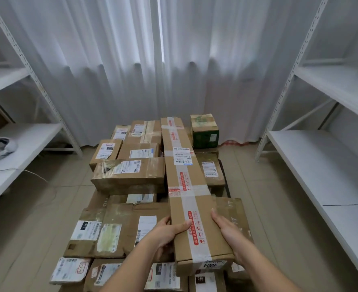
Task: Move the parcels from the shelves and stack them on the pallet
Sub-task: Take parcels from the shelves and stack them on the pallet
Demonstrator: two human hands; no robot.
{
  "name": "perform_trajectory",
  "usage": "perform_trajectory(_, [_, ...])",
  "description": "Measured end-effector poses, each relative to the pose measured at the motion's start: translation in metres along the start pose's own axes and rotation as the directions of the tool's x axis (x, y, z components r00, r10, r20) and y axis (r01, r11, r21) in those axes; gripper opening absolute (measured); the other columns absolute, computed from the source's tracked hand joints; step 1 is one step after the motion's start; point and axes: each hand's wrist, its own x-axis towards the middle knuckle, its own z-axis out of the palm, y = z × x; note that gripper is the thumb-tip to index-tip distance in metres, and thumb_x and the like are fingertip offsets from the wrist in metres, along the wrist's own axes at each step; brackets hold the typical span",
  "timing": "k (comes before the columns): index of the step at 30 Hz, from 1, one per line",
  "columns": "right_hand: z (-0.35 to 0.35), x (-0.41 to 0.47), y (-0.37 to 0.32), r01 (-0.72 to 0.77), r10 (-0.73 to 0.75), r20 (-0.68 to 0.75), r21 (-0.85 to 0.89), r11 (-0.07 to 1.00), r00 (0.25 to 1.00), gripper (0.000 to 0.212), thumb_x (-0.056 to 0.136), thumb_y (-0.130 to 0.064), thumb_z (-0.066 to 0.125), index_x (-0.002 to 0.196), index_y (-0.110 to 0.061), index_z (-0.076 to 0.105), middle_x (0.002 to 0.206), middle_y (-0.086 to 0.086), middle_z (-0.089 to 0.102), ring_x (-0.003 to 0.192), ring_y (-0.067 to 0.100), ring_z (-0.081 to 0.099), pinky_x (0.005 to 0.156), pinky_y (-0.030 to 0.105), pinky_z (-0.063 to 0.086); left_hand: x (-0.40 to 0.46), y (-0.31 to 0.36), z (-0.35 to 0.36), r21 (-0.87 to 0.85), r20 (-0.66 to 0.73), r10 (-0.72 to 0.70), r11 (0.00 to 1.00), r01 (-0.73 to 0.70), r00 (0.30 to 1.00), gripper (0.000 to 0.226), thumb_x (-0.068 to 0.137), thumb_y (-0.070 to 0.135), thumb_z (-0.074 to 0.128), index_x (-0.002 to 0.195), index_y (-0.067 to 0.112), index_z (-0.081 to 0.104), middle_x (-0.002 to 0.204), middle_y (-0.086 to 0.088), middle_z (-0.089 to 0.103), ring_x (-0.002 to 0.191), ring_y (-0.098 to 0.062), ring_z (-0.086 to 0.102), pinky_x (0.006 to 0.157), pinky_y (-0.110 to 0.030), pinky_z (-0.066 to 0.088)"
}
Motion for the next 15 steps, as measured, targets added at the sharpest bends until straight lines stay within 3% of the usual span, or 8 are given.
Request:
perform_trajectory(10, [-0.015, 0.071, 0.021, -0.043, 0.043, 0.002, 0.009, 0.999, 0.999, 0.059, 0.087, -0.057, 0.059, 0.137, -0.026, 0.052, 0.107, 0.007, 0.074, 0.089, 0.024, 0.074, 0.068, 0.036, 0.06, 0.065, -0.005, 0.006, -0.087, 0.009, -0.09, 0.992, 0.091, 0.996, 0.118, 0.054, 0.033, 0.092, 0.153, 0.022, 0.028, 0.114, -0.009, 0.072, 0.101, -0.027, 0.071, 0.094, -0.051, 0.054])
perform_trajectory(15, [-0.014, 0.088, 0.045, -0.115, 0.115, -0.008, 0.043, 0.992, 0.993, 0.068, 0.081, -0.061, 0.063, 0.14, -0.029, 0.049, 0.11, 0.007, 0.073, 0.094, 0.026, 0.073, 0.079, 0.045, 0.06, 0.077, -0.017, 0.005, -0.09, 0.002, -0.148, 0.985, 0.148, 0.989, 0.099, 0.074, 0.022, 0.085, 0.153, 0.023, 0.027, 0.112, -0.007, 0.073, 0.097, -0.024, 0.072, 0.087, -0.047, 0.058])
